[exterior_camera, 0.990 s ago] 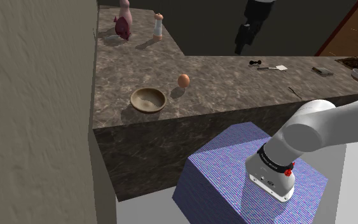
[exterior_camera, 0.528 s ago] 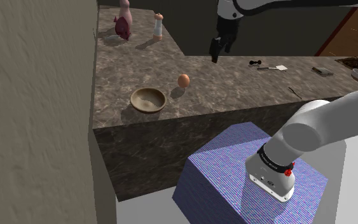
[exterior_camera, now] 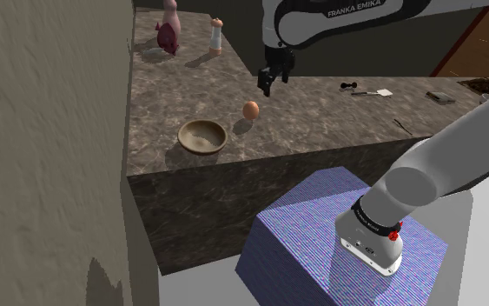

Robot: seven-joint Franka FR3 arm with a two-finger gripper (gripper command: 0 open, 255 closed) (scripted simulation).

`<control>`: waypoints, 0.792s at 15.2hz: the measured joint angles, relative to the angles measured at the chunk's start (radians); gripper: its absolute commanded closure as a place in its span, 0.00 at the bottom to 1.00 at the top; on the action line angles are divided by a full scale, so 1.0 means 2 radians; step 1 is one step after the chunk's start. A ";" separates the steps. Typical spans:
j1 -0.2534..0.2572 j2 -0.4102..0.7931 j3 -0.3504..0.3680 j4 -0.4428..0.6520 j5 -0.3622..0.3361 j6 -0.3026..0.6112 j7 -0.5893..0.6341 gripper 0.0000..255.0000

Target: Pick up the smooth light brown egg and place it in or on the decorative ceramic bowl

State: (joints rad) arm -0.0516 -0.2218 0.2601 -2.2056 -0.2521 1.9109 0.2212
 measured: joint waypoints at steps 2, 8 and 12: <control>-0.002 0.043 0.009 0.019 -0.019 0.014 0.027 0.00; 0.003 0.167 0.018 0.093 -0.081 0.032 0.098 0.00; 0.011 0.229 0.014 0.132 -0.112 0.038 0.129 0.00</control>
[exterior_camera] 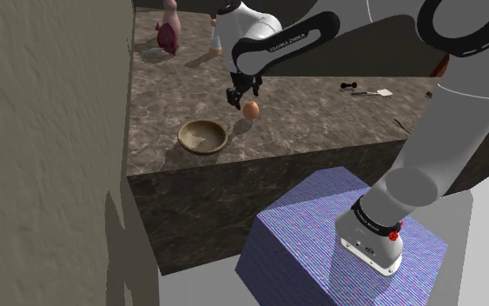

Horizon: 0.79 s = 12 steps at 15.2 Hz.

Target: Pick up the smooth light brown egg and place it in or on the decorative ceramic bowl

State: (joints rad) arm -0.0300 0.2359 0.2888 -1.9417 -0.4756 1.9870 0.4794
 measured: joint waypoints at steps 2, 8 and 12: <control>-0.002 0.007 -0.003 -0.002 -0.005 0.009 0.002 0.00; -0.006 0.021 -0.009 -0.018 -0.018 0.038 0.010 0.00; -0.007 0.022 -0.010 -0.018 -0.018 0.039 0.010 0.00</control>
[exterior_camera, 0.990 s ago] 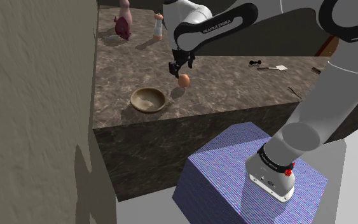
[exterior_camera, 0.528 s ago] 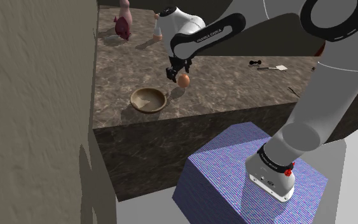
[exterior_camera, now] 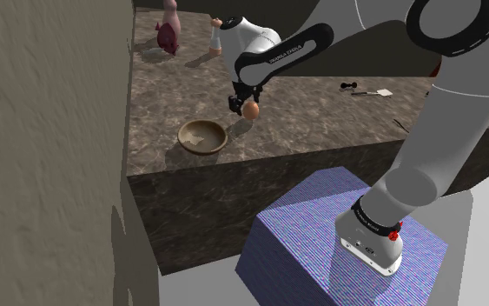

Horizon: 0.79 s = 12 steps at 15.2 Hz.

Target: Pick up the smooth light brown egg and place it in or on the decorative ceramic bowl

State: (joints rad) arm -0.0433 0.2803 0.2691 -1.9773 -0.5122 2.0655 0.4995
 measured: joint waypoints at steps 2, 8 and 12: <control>0.000 0.000 0.000 0.000 0.000 0.000 0.000 1.00; 0.000 0.000 0.000 0.000 0.000 0.000 0.000 1.00; 0.000 0.000 0.000 0.000 0.000 0.000 0.000 1.00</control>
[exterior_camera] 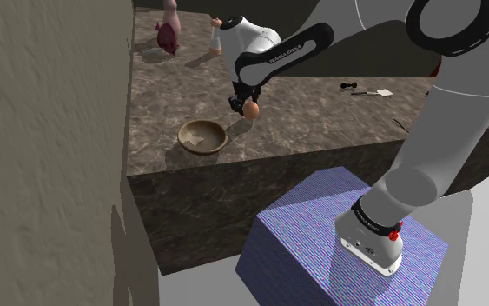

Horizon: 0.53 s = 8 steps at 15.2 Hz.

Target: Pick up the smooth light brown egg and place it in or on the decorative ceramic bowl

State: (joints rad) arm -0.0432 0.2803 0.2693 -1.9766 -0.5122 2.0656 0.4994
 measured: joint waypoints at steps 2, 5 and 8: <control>0.000 -0.005 0.001 0.002 0.003 -0.006 -0.004 1.00; -0.002 -0.014 0.002 0.007 0.009 -0.018 -0.012 1.00; -0.001 -0.023 0.005 0.016 0.016 -0.035 -0.020 1.00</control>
State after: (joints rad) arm -0.0450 0.2334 0.2783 -1.9440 -0.4804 1.9953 0.4601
